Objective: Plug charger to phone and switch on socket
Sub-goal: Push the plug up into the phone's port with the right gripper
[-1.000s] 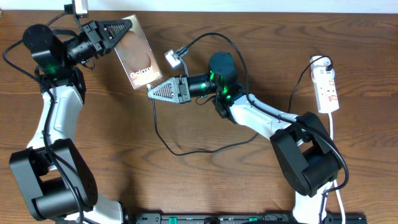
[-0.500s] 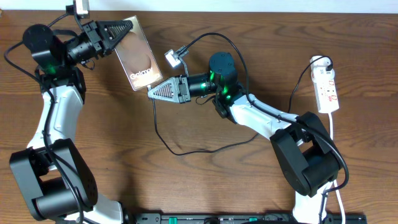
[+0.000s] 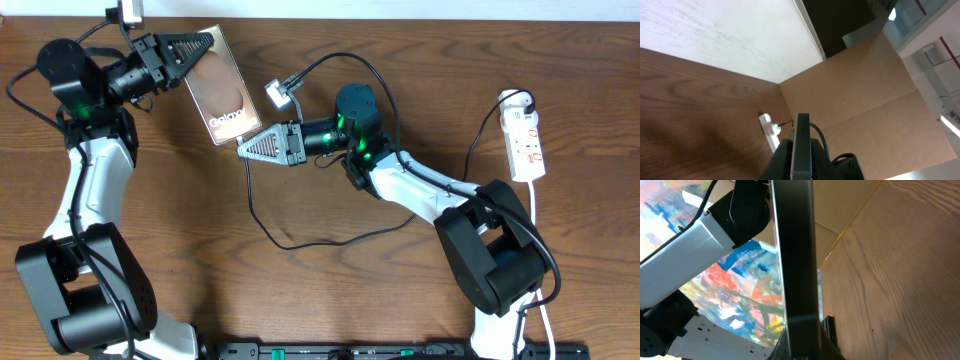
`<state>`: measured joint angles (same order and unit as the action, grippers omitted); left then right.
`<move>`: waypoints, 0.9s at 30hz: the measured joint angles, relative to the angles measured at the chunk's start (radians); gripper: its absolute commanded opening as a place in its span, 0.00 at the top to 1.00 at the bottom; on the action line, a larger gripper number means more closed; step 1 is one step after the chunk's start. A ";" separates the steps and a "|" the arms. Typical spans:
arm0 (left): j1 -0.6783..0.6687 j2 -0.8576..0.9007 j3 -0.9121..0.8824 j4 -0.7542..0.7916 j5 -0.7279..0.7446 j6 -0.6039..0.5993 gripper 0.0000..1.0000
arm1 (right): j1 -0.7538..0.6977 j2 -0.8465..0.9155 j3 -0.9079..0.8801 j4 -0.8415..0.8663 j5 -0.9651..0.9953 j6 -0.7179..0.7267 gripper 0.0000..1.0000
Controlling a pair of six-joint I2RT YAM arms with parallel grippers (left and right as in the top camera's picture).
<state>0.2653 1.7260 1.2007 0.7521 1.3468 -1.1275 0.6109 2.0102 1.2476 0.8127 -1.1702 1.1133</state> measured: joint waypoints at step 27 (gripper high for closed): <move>0.000 0.000 0.000 0.001 0.034 0.005 0.93 | 0.003 0.000 0.000 0.000 -0.030 0.000 0.99</move>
<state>0.2653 1.7260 1.2007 0.7528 1.3804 -1.1225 0.6140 2.0102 1.2476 0.8127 -1.1999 1.1133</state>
